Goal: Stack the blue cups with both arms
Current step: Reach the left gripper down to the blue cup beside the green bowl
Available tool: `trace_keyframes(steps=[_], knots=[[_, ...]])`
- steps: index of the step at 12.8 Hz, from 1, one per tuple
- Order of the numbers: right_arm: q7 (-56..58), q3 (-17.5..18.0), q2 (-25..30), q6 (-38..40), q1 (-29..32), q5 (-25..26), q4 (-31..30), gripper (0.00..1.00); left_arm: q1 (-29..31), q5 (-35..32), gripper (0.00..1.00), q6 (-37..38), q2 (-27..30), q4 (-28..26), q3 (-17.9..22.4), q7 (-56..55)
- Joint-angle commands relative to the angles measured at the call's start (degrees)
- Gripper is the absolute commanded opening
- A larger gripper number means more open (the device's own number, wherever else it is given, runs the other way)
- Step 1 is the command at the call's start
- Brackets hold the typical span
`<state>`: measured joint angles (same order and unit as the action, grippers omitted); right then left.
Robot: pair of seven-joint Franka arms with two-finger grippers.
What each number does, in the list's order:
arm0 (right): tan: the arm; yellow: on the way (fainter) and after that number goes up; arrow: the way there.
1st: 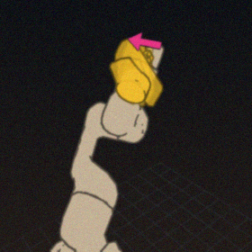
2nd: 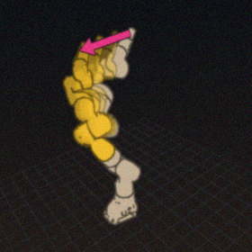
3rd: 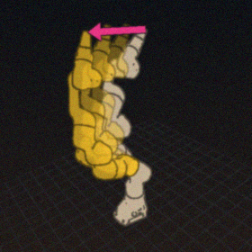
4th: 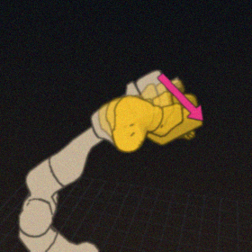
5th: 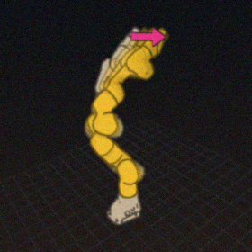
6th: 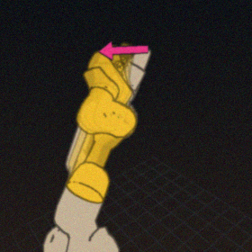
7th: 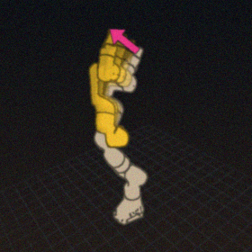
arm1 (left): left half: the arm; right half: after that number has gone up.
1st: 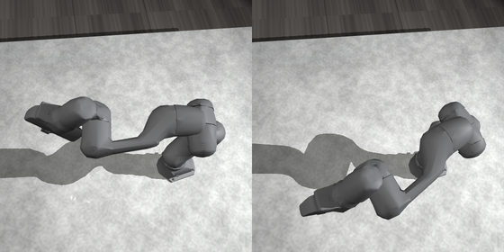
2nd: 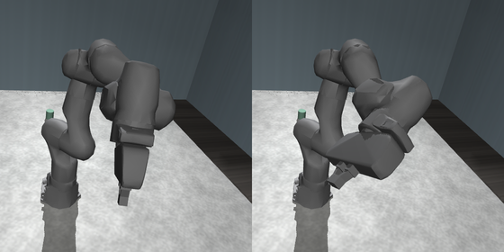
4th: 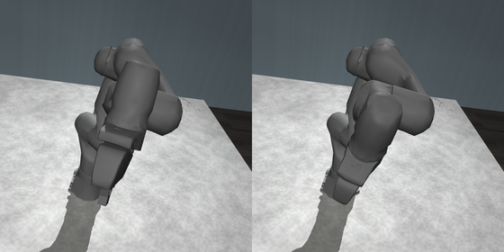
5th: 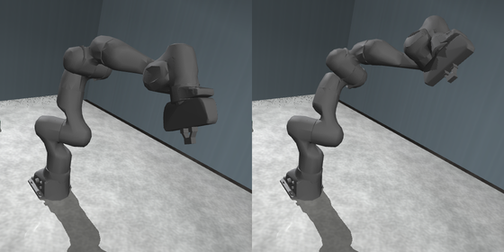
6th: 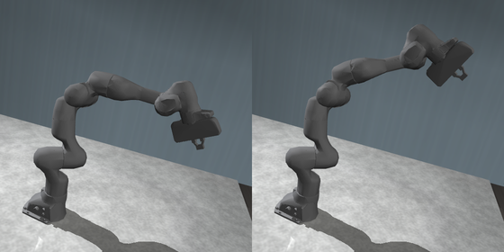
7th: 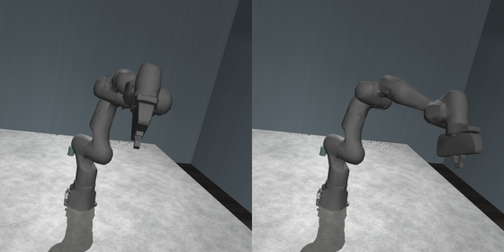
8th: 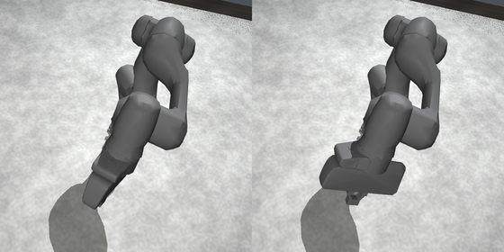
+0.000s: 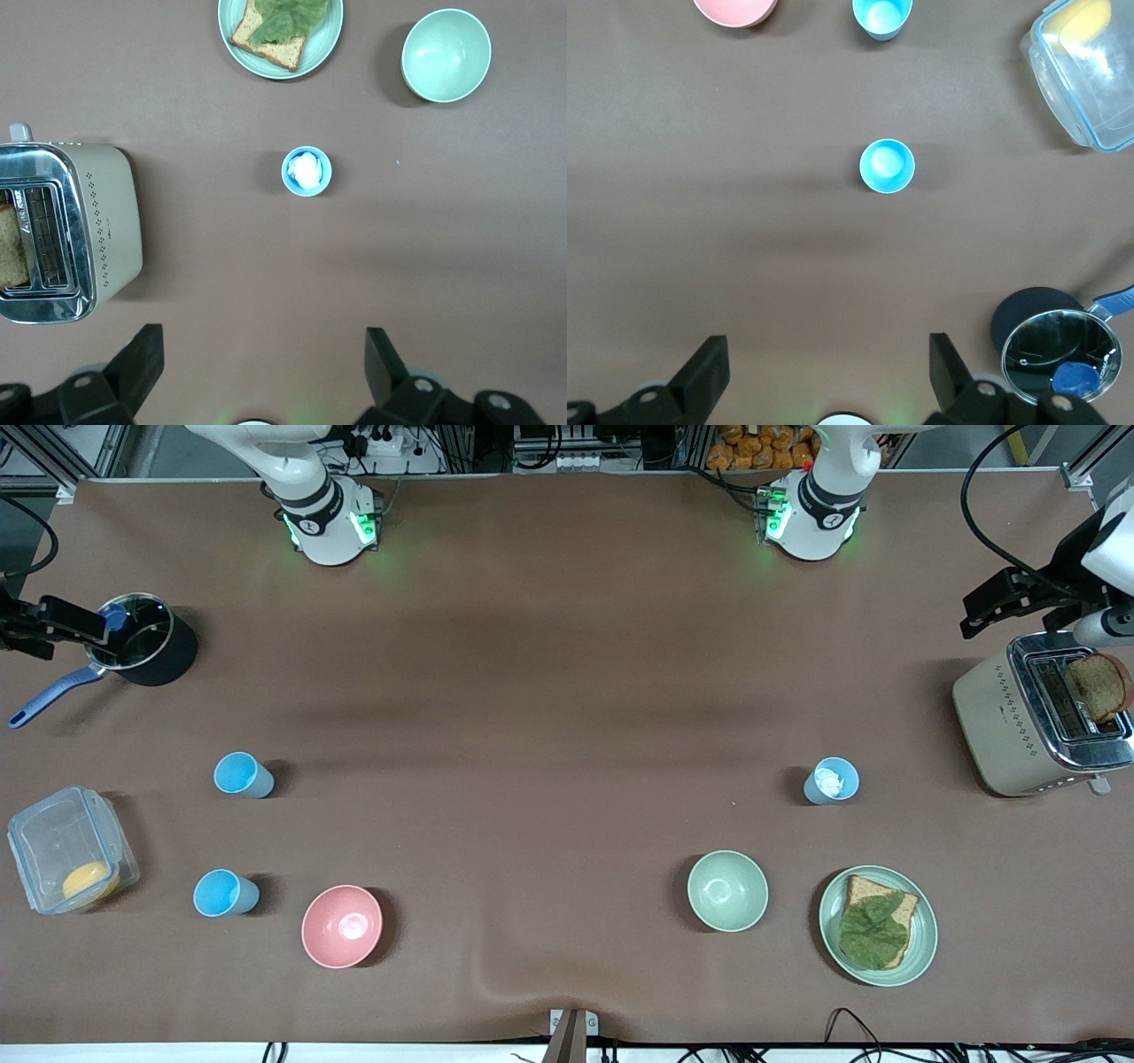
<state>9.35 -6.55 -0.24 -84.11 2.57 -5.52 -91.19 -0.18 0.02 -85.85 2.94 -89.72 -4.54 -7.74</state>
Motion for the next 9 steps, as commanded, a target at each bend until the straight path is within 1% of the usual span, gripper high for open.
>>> trace_keyframes(steps=[1,4,6,8,9], knots=[[-0.21,-0.22,0.41,0.7,-0.37,-0.29,-0.13,1.0,-0.44,-1.25,1.0,-0.72,1.01,-0.98,0.06,-1.14],[0.14,-0.22,0.5,0.79,-0.28,-0.29,-0.04,1.0,0.18,-1.25,1.0,-0.9,-0.74,-0.9,0.06,-0.35],[0.14,-0.22,0.5,0.96,-0.11,-0.29,-0.04,1.0,-0.17,-1.33,1.0,-0.9,-3.37,-1.33,0.06,-0.35],[0.23,-0.3,0.59,1.05,0.24,-0.29,-0.04,1.0,0.18,-1.25,1.0,-4.3,-5.66,-2.82,0.06,-0.53],[0.23,-0.65,0.68,1.75,0.5,-0.29,0.04,1.0,0.18,-1.33,1.0,-7.54,-6.1,-5.35,0.06,-0.53]])
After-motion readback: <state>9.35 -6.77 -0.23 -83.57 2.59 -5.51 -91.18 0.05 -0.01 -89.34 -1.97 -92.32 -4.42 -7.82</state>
